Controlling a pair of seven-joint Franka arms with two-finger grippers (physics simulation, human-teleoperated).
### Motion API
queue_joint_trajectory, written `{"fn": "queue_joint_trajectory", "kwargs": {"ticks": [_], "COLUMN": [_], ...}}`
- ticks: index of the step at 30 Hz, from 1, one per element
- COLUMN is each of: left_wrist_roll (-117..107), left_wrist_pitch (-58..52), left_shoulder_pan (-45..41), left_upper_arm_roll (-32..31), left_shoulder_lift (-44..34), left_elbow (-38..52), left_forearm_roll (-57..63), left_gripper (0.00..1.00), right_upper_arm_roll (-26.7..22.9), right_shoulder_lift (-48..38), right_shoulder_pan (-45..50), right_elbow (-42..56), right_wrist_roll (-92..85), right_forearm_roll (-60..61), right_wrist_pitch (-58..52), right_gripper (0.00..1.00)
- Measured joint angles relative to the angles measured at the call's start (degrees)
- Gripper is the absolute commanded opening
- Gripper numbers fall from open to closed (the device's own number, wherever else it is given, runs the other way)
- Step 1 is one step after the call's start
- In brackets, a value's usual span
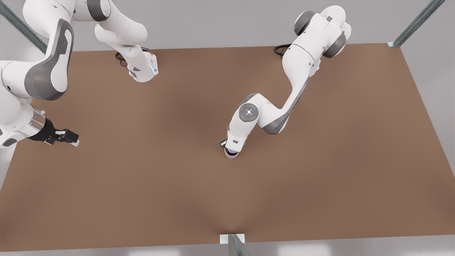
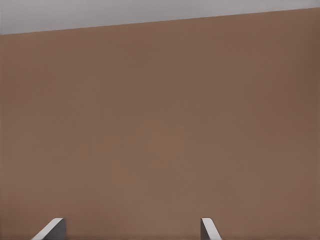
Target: Stack the cups, with the pink cup at the bottom and the purple cup at the top
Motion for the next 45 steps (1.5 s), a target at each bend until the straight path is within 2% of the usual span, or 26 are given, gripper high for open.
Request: {"fn": "queue_joint_trajectory", "kwargs": {"ticks": [3, 14, 15, 16, 17, 28, 29, 33, 36, 40, 45], "left_wrist_roll": [-0.3, -0.9, -0.9, -1.0, -1.0, -1.1, -1.1, 1.2, 7.1, 18.3, 31.4], "left_wrist_pitch": [0.1, 0.1, 0.1, 0.1, 0.1, -0.2, -0.2, -4.0, -11.7, -21.3, -29.4], "left_shoulder_pan": [0.0, 0.0, 0.0, 0.0, 0.0, 0.2, 0.2, 2.2, 12.0, 15.6, 23.1], "left_upper_arm_roll": [-0.1, -0.1, -0.1, -0.1, -0.1, 0.0, 0.0, 3.3, 5.9, 16.1, 11.1], "left_shoulder_lift": [0.1, 0.1, 0.1, 0.1, 0.1, -0.4, -0.5, -3.8, -8.5, -16.3, -26.4], "left_elbow": [0.0, 0.2, 0.3, 0.3, 0.5, 0.6, 0.6, 1.4, 1.7, 1.7, 1.0], "left_forearm_roll": [0.6, 1.1, 1.1, 1.1, 1.1, 2.0, 2.1, 1.5, 0.2, -0.4, -0.5], "left_gripper": [0.31, 0.33, 0.37, 0.47, 0.49, 0.52, 1.0, 1.0, 1.0, 1.0, 1.0], "right_upper_arm_roll": [0.0, 0.0, -0.1, -0.1, -0.1, -0.2, -0.3, -0.3, -0.3, -0.3, -0.4], "right_shoulder_lift": [0.0, 0.0, 0.0, 0.0, 0.0, -0.1, -0.1, 0.0, -0.2, -0.2, -0.3], "right_shoulder_pan": [-0.1, -0.1, -0.1, -0.2, -0.2, -0.4, -0.4, -0.3, -0.4, -0.3, -0.4], "right_elbow": [0.0, 0.0, 0.0, 0.0, 0.0, 0.5, 0.6, 0.8, 0.8, 0.8, 0.9], "right_wrist_roll": [0.0, -0.1, -0.2, -0.2, -0.2, -0.2, -0.2, -0.2, -0.2, -0.2, -0.2], "right_forearm_roll": [0.0, 0.0, 0.0, 0.1, 0.1, 0.1, 0.1, 0.2, 0.2, 0.3, 0.4], "right_wrist_pitch": [0.0, -0.1, -0.1, -0.1, -0.1, -0.1, -0.1, -0.1, -0.2, -0.4, -0.5], "right_gripper": [1.0, 1.0, 1.0, 1.0, 1.0, 1.0, 1.0, 1.0, 1.0, 1.0, 1.0]}}
